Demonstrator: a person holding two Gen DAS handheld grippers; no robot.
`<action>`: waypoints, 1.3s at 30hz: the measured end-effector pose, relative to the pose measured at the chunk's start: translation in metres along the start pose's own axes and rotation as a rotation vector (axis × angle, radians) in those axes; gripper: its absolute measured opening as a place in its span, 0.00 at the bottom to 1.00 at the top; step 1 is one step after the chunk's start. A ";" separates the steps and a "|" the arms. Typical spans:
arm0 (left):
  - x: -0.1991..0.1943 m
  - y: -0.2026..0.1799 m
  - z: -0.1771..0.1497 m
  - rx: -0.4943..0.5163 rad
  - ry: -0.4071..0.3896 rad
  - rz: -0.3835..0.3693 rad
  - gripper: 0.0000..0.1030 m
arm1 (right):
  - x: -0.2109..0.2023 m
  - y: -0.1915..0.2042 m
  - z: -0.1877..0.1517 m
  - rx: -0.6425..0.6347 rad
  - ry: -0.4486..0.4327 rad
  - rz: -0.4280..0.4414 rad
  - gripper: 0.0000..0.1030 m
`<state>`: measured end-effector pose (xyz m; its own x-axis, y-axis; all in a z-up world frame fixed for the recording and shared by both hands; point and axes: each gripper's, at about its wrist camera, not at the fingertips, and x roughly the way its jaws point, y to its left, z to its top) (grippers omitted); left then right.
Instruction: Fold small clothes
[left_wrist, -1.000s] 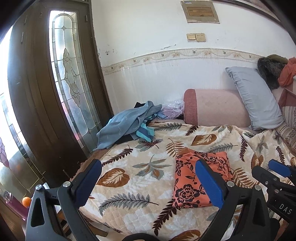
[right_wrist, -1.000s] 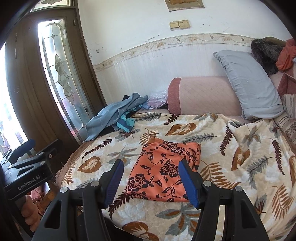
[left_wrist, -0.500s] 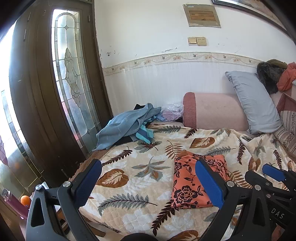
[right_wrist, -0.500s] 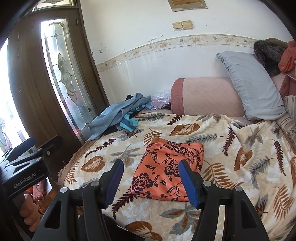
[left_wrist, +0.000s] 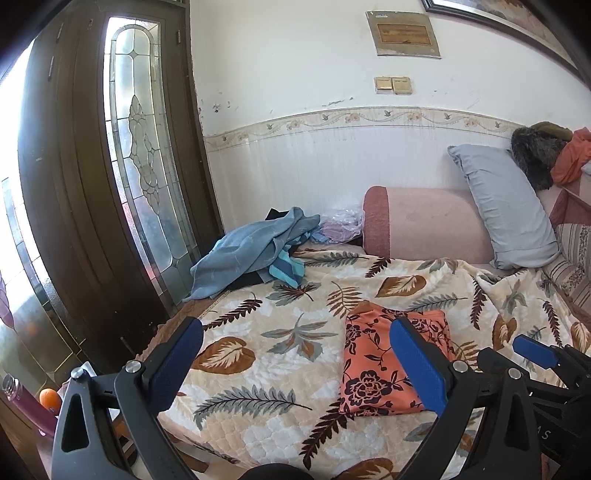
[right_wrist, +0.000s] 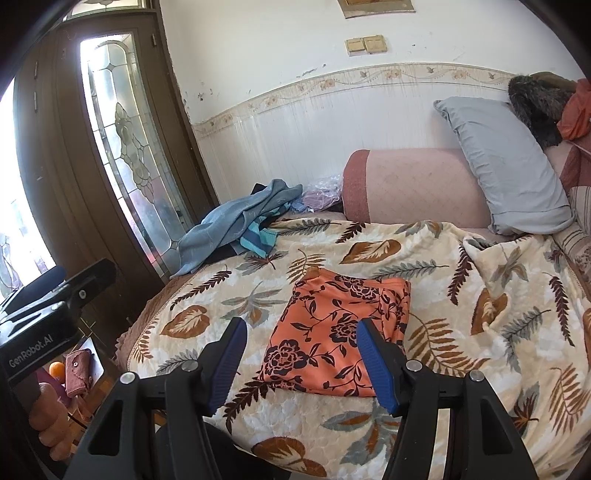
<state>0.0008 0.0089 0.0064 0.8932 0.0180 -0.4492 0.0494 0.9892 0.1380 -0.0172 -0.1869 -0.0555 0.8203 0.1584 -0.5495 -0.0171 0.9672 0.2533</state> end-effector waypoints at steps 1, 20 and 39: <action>-0.001 0.000 0.000 0.002 -0.002 -0.001 0.98 | 0.000 -0.001 0.000 0.002 0.002 0.001 0.63; -0.014 0.003 0.002 0.004 -0.037 -0.036 0.98 | 0.002 0.002 -0.001 -0.001 0.006 0.009 0.63; -0.018 0.011 0.002 0.002 -0.062 -0.079 0.98 | 0.006 0.017 0.007 -0.033 -0.005 0.020 0.63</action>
<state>-0.0135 0.0190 0.0175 0.9123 -0.0691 -0.4036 0.1217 0.9869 0.1063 -0.0087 -0.1714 -0.0487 0.8227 0.1767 -0.5403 -0.0523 0.9700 0.2376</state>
